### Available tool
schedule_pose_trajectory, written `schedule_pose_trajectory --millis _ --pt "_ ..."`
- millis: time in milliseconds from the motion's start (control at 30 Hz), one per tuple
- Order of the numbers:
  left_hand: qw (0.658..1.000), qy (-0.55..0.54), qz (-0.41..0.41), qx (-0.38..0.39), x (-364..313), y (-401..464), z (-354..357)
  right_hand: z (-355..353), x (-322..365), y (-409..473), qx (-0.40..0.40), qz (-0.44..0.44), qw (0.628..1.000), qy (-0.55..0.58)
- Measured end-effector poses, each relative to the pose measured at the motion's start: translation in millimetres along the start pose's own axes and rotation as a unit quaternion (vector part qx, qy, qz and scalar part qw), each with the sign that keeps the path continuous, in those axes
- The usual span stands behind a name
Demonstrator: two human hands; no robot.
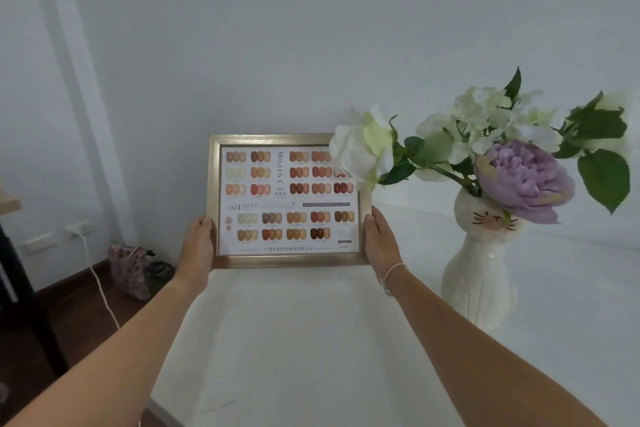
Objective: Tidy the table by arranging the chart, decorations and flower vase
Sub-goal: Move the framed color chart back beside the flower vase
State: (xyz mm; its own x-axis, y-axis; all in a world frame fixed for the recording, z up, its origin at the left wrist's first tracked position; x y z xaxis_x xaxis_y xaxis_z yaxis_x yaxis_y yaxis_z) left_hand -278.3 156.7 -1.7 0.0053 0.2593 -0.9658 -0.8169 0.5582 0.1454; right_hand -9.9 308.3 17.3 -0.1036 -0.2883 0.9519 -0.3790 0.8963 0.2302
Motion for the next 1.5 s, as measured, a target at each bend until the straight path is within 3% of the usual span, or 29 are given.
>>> schedule_pose_trajectory --millis 467,1100,1500 --pt "0.996 -0.043 0.014 0.075 27 40 95 -40 -34 50 -0.146 0.02 0.988 0.04" --pt "0.994 -0.026 0.037 0.103 55 41 94 -47 -56 44 -0.231 0.01 0.973 0.009" --pt "0.993 -0.011 0.046 0.109 52 33 95 -49 -57 41 -0.24 0.016 0.971 0.016"
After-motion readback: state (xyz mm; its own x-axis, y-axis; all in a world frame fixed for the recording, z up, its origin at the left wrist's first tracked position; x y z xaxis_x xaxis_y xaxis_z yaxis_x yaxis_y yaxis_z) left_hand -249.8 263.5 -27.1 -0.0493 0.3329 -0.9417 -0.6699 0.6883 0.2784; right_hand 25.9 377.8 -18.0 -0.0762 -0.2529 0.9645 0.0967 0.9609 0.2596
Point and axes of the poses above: each hand's wrist, its own y-axis towards the middle knuckle, its own z-axis out of the palm, x = y × z, the point moved 5 cm from there along y, towards the middle knuckle, and after that the axes turned 7 degrees about -y, right-handed, at the moved point
